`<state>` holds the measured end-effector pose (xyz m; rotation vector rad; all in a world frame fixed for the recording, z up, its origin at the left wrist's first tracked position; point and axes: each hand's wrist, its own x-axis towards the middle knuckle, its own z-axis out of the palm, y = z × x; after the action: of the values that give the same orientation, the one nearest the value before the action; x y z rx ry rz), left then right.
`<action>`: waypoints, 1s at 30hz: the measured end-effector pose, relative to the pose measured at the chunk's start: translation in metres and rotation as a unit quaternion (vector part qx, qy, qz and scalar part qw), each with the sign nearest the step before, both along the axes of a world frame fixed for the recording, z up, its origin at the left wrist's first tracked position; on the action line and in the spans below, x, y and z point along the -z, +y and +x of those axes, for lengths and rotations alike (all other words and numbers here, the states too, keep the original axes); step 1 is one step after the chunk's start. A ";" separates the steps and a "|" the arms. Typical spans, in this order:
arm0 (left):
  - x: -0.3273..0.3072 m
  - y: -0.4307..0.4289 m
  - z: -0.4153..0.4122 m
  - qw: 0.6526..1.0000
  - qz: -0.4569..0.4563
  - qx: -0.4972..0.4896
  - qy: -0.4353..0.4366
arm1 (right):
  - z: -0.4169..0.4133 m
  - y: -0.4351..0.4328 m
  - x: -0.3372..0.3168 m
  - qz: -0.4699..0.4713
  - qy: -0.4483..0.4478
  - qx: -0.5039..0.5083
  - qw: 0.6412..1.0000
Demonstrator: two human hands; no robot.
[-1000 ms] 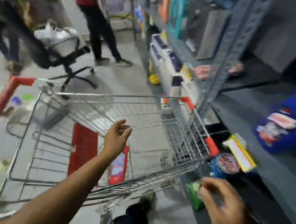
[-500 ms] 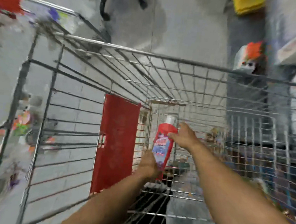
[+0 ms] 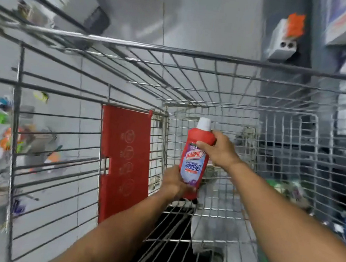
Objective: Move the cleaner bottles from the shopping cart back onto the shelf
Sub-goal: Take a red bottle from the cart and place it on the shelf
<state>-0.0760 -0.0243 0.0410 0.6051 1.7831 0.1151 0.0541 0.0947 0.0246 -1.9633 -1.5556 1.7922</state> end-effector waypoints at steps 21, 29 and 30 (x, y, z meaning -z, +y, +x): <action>-0.282 -0.065 0.184 0.853 0.420 0.250 -0.183 | 0.236 -0.198 -0.380 0.471 0.141 0.317 0.811; -0.301 -0.188 0.328 0.736 0.468 0.417 -0.255 | 0.336 -0.410 -0.413 0.536 -0.016 0.452 0.713; -0.298 -0.196 0.338 0.734 0.470 0.418 -0.258 | 0.340 -0.421 -0.413 0.536 -0.028 0.451 0.713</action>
<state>0.2616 -0.2202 0.3393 1.8478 0.6646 0.5197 0.3939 -0.3262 0.4380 -1.5740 -0.8878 0.2599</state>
